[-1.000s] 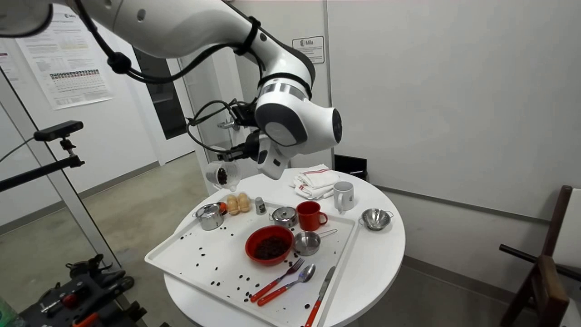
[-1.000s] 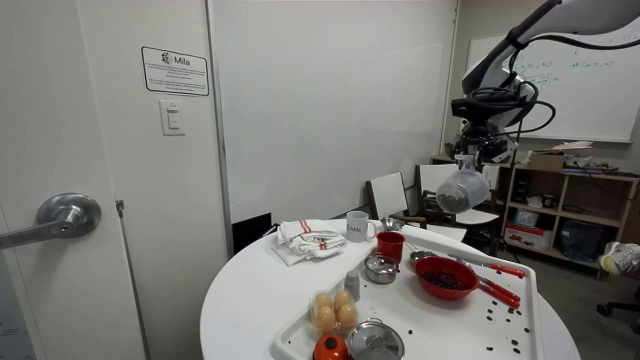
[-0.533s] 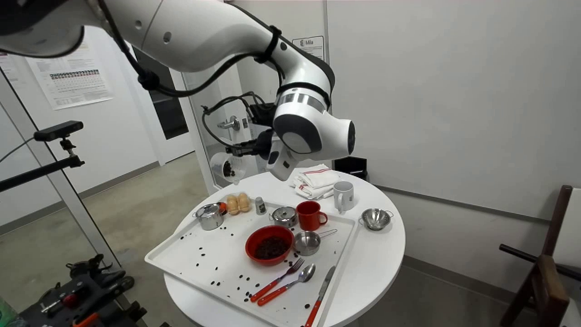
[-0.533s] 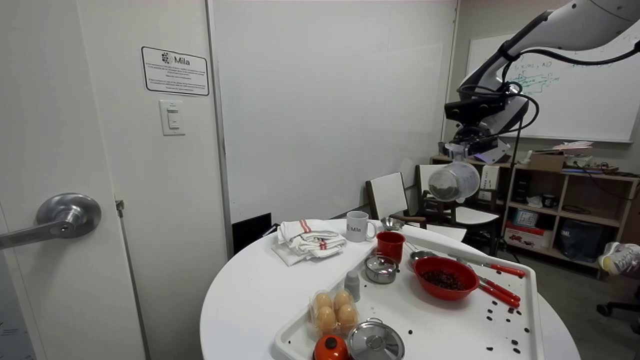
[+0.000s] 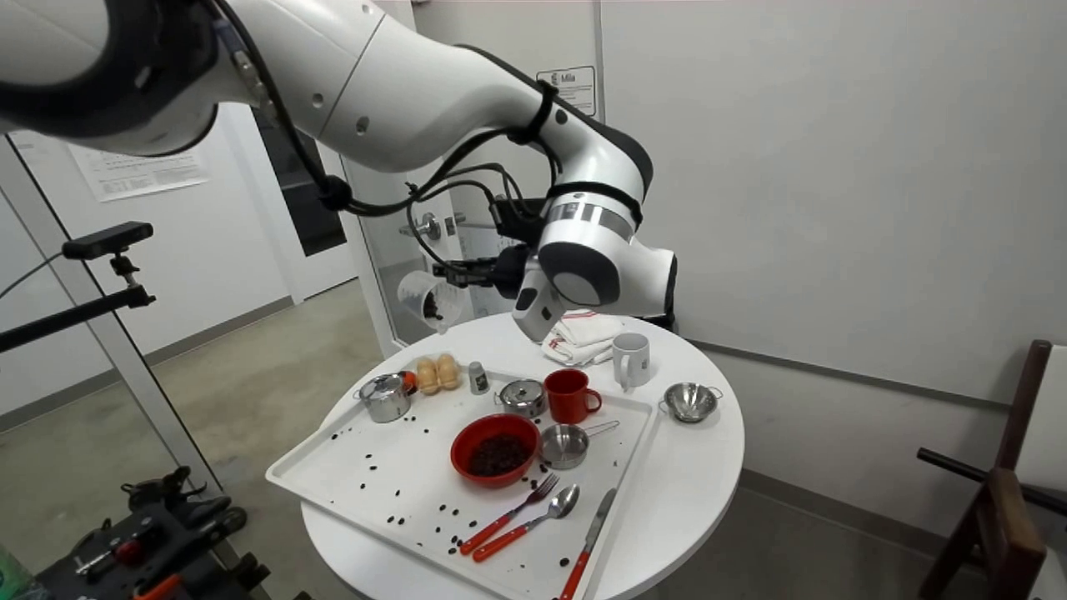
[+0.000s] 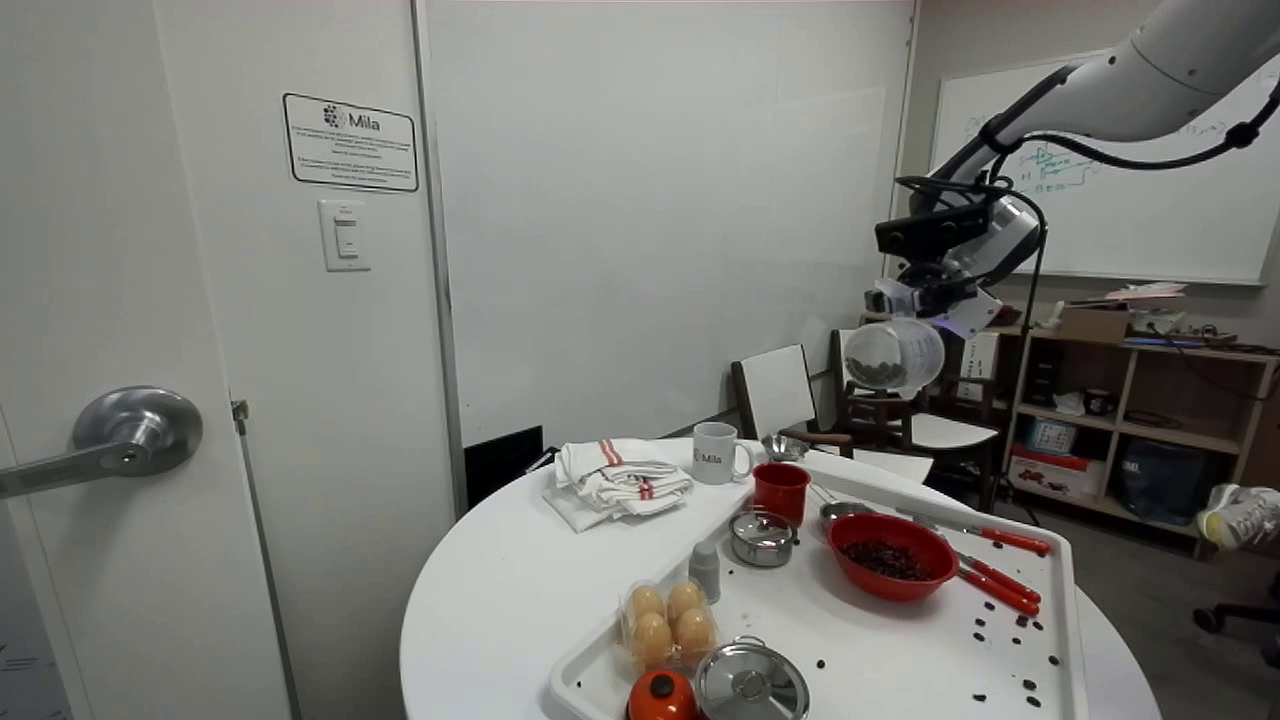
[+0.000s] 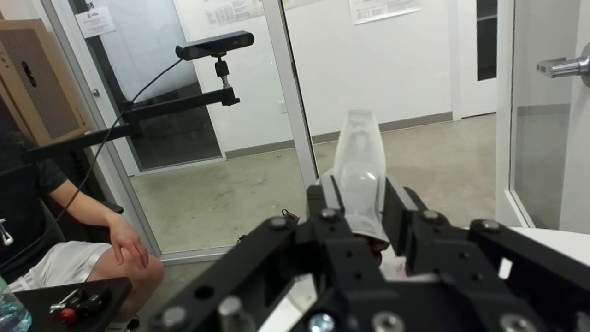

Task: Pour the contents of the clear jug into the red bowl

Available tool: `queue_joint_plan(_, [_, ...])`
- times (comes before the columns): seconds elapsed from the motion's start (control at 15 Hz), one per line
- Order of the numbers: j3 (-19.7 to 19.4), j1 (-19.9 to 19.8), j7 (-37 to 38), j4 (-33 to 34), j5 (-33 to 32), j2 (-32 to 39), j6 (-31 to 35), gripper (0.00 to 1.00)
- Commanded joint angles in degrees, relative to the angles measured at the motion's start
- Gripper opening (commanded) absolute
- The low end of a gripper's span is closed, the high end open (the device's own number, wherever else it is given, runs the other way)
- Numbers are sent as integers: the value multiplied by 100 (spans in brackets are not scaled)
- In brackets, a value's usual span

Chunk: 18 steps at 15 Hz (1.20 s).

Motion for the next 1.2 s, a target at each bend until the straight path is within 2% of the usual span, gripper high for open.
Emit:
queue_joint_plan(0.0, [25,-246,38,328,265,308,-496,10])
queue_joint_plan(0.47, [-6,-386,43,361,488,457,-715,10])
queue_joint_plan(1.13, [25,-316,112,475,492,588,-976,10])
